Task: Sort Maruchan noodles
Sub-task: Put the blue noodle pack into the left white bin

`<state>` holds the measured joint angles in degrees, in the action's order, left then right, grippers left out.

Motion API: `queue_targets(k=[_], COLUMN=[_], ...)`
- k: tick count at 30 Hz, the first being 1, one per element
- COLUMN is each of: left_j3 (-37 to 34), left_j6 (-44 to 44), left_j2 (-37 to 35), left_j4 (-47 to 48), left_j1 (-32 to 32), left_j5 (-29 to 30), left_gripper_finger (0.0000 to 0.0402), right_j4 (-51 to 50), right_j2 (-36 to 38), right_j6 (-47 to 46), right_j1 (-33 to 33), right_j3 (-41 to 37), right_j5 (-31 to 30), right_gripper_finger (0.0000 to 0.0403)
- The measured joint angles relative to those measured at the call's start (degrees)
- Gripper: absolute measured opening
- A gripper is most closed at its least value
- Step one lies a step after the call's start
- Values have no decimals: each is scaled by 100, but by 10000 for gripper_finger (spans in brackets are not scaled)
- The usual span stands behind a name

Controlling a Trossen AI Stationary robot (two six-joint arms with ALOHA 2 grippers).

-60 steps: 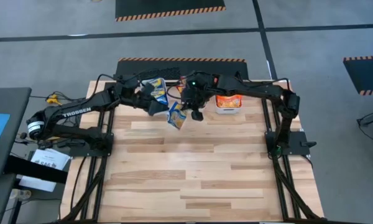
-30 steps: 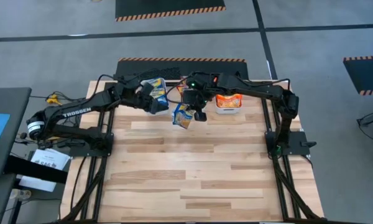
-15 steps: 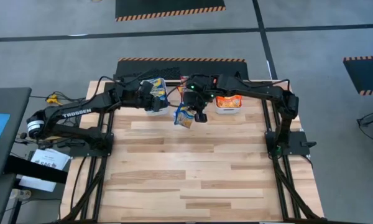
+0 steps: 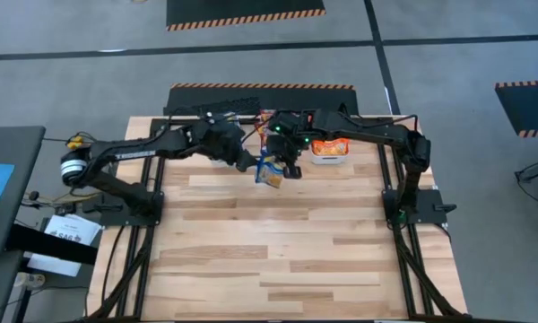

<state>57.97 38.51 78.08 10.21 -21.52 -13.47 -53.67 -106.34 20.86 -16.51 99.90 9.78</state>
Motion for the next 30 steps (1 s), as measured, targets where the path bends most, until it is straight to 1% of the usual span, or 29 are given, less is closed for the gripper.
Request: queue_targets(k=[5, 10, 18, 30], left_j3=[353, 459, 457, 457], left_j6=[-237, -276, -508, -511], left_j2=[337, 555, 648, 652], left_j4=[-32, 36, -123, -51], left_j1=[-7, -5, -20, -24], left_j5=[-113, -231, -246, -864], left_gripper_finger=[146, 146, 146, 146], right_j4=[-44, -100, -132, 180], right_j2=[-2, -2, -3, -4], right_j6=[2, 4, 197, -284], right_j1=[2, 23, 185, 251], right_j3=[0, 0, 0, 0], right_j5=[-133, -133, -120, -103], right_gripper_finger=[8, 8, 8, 8])
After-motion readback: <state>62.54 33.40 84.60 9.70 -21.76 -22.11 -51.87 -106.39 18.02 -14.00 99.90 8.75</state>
